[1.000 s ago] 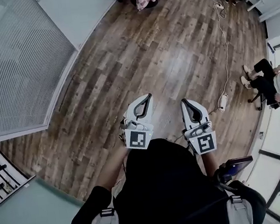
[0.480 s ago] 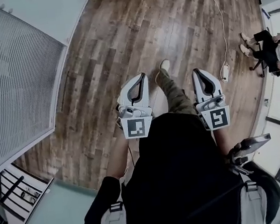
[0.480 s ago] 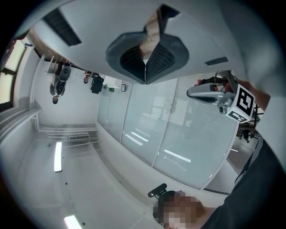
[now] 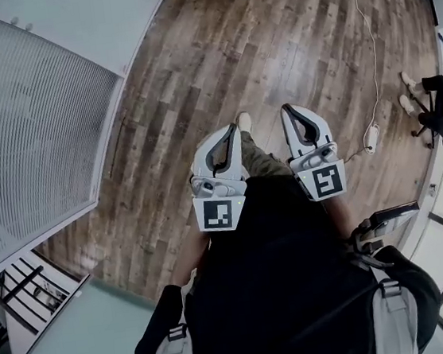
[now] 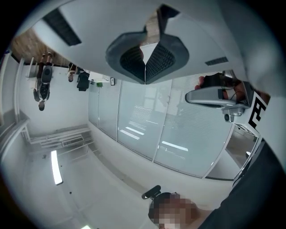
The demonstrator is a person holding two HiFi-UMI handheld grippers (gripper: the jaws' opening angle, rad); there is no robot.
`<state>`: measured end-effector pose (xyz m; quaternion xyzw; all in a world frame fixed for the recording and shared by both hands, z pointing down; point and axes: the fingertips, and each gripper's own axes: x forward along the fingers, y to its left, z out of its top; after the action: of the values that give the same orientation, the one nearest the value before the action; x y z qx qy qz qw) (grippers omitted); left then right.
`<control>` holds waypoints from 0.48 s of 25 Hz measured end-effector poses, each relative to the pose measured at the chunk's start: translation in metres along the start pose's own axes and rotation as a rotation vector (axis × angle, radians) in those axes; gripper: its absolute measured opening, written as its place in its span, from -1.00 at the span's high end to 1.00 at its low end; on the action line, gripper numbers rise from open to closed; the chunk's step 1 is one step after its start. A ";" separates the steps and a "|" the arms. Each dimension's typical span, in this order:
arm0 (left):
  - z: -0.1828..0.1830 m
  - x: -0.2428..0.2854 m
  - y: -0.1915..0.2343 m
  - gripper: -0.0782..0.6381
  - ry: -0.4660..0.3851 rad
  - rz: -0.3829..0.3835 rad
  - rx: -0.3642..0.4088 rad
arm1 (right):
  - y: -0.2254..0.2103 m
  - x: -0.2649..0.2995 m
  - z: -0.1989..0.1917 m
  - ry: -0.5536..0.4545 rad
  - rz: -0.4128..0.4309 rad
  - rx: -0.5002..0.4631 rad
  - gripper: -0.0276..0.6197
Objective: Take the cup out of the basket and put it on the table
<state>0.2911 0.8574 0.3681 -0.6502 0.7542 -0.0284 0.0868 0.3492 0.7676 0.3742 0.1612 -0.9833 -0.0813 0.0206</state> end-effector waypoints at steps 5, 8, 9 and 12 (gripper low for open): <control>0.012 0.067 0.035 0.78 0.000 0.029 -0.010 | -0.041 0.064 0.006 -0.089 0.024 0.039 0.88; 0.008 0.128 0.046 0.78 0.030 -0.017 0.060 | -0.080 0.092 -0.005 -0.080 0.006 0.071 0.88; 0.007 0.146 0.049 0.78 0.038 -0.028 0.061 | -0.093 0.100 -0.010 -0.072 0.005 0.081 0.88; 0.004 0.196 0.061 0.78 0.040 -0.032 0.048 | -0.138 0.125 -0.025 -0.056 -0.004 0.088 0.88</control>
<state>0.2048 0.6742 0.3363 -0.6591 0.7445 -0.0610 0.0868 0.2754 0.5950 0.3774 0.1617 -0.9858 -0.0423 -0.0141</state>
